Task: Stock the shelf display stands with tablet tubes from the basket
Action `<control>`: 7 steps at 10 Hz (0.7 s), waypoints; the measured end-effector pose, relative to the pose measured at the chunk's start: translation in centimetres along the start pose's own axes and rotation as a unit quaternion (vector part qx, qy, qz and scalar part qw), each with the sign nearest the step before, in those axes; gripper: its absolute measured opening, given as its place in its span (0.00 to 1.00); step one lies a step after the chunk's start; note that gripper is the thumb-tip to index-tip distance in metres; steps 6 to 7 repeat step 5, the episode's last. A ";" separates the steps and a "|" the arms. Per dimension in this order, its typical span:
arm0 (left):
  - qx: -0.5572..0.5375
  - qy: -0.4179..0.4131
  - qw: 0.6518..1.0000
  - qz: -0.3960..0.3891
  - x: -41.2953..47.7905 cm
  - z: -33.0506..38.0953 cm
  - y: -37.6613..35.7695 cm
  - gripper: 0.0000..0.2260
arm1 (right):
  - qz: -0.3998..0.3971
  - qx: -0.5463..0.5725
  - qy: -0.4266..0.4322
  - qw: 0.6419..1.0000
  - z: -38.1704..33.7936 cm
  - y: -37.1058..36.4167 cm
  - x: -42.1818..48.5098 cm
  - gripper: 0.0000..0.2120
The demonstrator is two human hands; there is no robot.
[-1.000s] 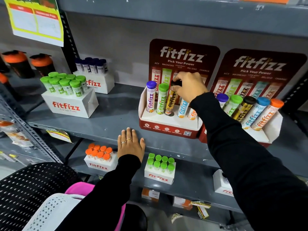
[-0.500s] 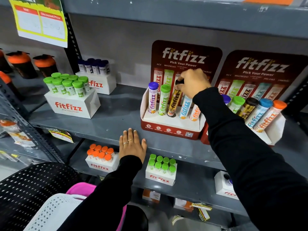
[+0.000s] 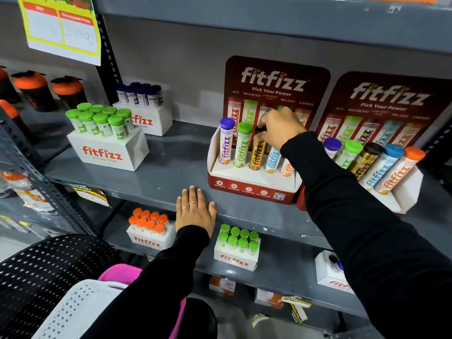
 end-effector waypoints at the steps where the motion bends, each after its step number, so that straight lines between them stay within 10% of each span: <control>1: -0.004 -0.002 1.000 0.000 0.1 0.0 -0.1 0.26 | -0.002 -0.013 0.010 1.000 0.0 0.2 0.2 0.16; 7: -0.080 0.006 0.996 0.034 -1.0 0.3 0.8 0.25 | 0.063 -0.003 0.089 0.994 -0.5 0.2 -6.6 0.12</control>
Point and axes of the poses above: each hand's wrist, its own x-axis towards the middle knuckle, its own y-axis out of the back of the hand, z = x × y, the point moved 1 cm from there along x, towards the middle knuckle, and after that the axes turned 3 degrees about x, right-handed, at the moved point
